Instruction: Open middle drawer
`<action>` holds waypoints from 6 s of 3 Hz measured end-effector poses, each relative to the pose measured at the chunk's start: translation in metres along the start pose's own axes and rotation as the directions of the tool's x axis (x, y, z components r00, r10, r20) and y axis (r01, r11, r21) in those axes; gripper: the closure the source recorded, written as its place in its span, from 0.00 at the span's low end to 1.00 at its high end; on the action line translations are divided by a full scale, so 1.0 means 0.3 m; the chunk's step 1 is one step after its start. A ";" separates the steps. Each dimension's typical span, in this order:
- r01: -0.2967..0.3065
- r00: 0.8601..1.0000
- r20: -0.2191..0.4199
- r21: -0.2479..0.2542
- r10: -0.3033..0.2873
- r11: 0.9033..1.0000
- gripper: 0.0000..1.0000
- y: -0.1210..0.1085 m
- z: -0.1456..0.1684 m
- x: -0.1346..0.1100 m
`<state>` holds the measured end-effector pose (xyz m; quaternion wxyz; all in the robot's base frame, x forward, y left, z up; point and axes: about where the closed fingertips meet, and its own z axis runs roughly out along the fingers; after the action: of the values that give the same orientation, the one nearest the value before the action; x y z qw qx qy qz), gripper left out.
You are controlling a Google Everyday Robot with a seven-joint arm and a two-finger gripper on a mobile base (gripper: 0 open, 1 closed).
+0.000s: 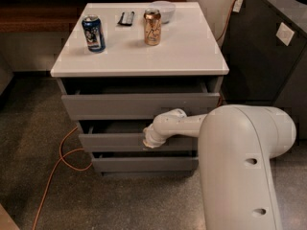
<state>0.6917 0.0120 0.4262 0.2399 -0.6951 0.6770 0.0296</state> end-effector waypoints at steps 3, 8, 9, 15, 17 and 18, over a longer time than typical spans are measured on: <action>0.000 1.000 0.000 0.000 0.000 1.000 1.00 -0.003 -0.012 -0.005; 0.000 1.000 0.001 -0.001 0.000 1.000 0.59 -0.003 -0.012 -0.005; 0.000 1.000 0.001 -0.001 0.000 1.000 0.64 -0.002 -0.013 -0.006; -0.020 0.999 0.028 -0.028 0.020 0.999 0.86 0.037 -0.026 -0.024; -0.020 0.999 0.028 -0.028 0.020 0.999 0.32 0.034 -0.034 -0.027; -0.020 0.999 0.029 -0.028 0.021 0.999 0.08 0.035 -0.034 -0.027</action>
Offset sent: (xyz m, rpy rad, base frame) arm -0.0899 0.0124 0.0215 0.1303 0.1202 0.0314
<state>0.6782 0.0161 0.4352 0.2396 -0.6910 0.6800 0.0515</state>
